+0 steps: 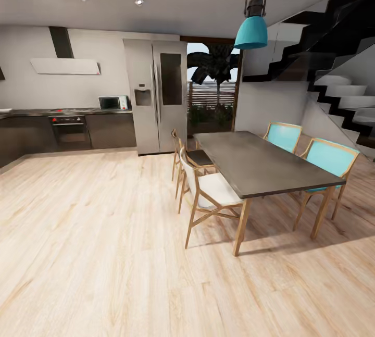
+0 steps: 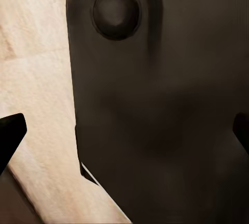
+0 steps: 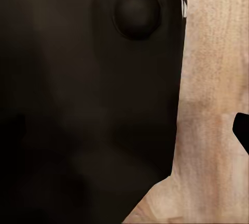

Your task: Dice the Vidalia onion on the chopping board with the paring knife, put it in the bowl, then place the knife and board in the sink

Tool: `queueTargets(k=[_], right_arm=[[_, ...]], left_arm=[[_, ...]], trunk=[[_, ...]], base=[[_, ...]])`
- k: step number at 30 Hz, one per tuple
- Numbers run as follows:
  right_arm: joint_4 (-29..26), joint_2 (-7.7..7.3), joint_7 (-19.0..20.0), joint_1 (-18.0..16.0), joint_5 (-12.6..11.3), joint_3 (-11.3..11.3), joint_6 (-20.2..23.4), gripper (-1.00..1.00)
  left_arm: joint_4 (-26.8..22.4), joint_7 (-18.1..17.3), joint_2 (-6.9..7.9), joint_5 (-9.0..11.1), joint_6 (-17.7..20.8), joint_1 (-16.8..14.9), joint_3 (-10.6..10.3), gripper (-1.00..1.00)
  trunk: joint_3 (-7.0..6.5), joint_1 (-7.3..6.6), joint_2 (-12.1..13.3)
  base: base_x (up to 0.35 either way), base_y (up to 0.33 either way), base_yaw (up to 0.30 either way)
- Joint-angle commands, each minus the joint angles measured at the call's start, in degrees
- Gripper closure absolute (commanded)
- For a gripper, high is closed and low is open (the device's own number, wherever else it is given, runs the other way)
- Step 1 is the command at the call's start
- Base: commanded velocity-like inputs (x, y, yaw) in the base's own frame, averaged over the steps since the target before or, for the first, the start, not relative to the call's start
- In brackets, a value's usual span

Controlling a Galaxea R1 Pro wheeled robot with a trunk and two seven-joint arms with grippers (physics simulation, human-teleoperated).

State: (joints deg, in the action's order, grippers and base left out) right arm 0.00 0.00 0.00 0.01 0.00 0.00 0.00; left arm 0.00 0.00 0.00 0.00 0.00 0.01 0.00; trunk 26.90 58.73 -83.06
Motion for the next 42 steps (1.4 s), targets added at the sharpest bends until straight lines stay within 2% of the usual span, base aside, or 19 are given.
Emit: queueTargets(k=[1,4,10,23,32,33,42], right_arm=[[-0.3,0.33,0.0,-0.1,-0.1,0.0,-0.1,-1.0],[-1.0,1.3,0.0,-0.1,-0.1,0.0,-0.1,-1.0],[-1.6,2.04,0.0,-0.1,-0.1,0.0,-0.7,-1.0],[-2.1,1.94,-0.2,-0.1,0.2,0.1,-1.1,-1.0],[-2.3,2.13,-0.2,-0.1,0.2,0.1,-4.0,-1.0],[-2.3,2.12,-0.2,-0.1,0.2,0.2,-6.5,-1.0],[-2.3,2.08,-0.4,-0.1,0.3,0.3,-7.0,-1.0]], left_arm=[[0.1,-0.2,0.07,0.0,-0.1,0.1,0.1,-1.0],[0.1,-0.1,0.16,-0.1,-0.1,0.1,0.1,-1.0],[0.1,0.2,0.45,-0.2,-0.1,0.1,0.1,-1.0],[0.1,0.2,1.38,-0.3,-0.1,0.1,0.2,-1.0],[0.1,0.2,1.24,-0.2,-0.3,0.1,0.1,-1.0],[0.1,0.2,1.25,-0.2,-0.3,0.1,0.2,-1.0],[0.1,0.2,1.31,-0.2,-0.3,0.1,0.1,-1.0]], trunk=[[0.03,0.0,0.0],[0.03,0.0,0.0],[0.03,0.0,0.0],[0.03,0.0,0.0],[0.03,0.0,0.0],[0.03,0.0,0.0],[0.03,0.0,0.0]], base=[[0.0,0.0,0.0],[0.0,0.0,0.0],[0.0,0.0,0.0],[0.0,0.0,0.0],[0.0,0.0,0.0],[0.0,0.0,0.0],[0.0,0.0,0.0]])
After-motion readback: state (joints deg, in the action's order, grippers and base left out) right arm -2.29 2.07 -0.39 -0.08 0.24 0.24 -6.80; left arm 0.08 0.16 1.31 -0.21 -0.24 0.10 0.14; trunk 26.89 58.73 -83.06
